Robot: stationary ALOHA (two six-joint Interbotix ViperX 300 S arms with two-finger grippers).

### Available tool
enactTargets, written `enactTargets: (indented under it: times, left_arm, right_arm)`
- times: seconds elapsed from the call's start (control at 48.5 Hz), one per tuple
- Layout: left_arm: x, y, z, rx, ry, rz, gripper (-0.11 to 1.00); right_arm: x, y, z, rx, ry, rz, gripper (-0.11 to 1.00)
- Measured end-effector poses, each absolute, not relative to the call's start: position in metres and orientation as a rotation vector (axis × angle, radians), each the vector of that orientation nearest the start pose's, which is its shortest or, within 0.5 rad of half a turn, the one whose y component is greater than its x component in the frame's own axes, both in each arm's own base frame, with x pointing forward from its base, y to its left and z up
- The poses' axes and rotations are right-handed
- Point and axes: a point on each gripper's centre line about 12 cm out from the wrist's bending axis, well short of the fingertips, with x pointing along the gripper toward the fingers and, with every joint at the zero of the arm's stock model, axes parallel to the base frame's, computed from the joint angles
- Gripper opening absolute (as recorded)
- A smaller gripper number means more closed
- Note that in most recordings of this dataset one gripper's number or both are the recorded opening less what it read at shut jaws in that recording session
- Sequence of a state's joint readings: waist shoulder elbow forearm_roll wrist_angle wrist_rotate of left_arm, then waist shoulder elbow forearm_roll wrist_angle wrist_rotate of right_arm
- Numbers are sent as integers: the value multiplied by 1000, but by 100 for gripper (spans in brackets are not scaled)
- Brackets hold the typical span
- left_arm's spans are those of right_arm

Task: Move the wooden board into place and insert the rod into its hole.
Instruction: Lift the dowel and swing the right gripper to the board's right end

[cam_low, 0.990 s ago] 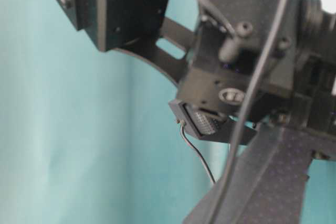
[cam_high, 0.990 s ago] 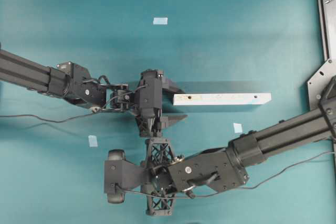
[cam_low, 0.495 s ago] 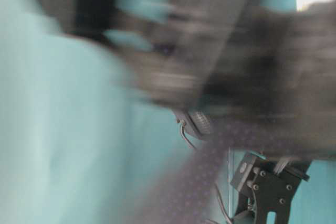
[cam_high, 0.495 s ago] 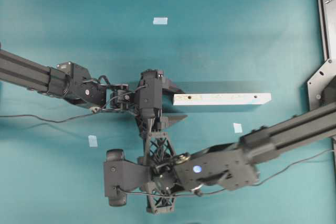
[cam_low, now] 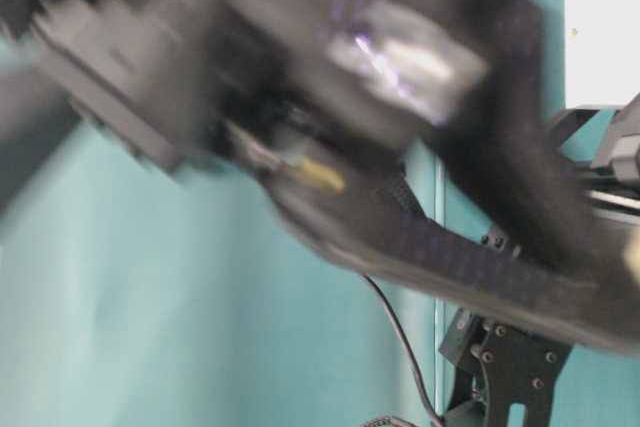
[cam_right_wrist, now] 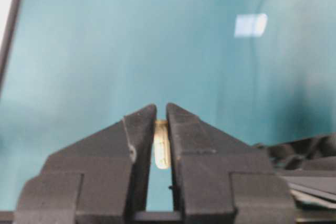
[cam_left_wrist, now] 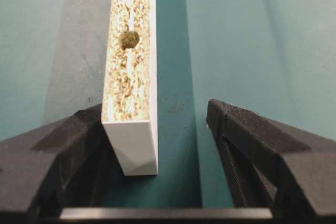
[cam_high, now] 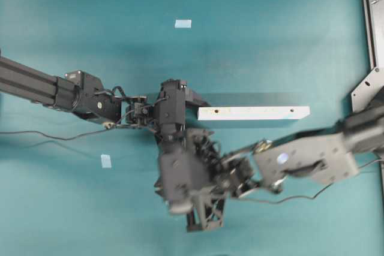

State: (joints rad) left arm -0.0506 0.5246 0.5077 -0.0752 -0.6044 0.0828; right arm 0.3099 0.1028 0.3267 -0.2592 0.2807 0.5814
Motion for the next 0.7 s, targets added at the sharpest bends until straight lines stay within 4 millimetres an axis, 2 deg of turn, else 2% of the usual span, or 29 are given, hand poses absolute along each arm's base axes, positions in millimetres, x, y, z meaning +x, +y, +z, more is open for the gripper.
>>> enactTargets:
  times: [0.165,0.33,0.557,0.701]
  left_arm:
    - [463,-19,50,42,429,-14,72]
    - [464,-19,51,40,433,-13,72]
    - [464,-19,53,40,447,-16,72]
    - [465,-19,54,38,449,-14,72]
  right_arm:
    - [420,103,238,215,593,118,10]
    - [402,87,249,202,488,144,10]
    - [368,62,252,150,344,182,10]
    - [344,51,246,115,302,191,10]
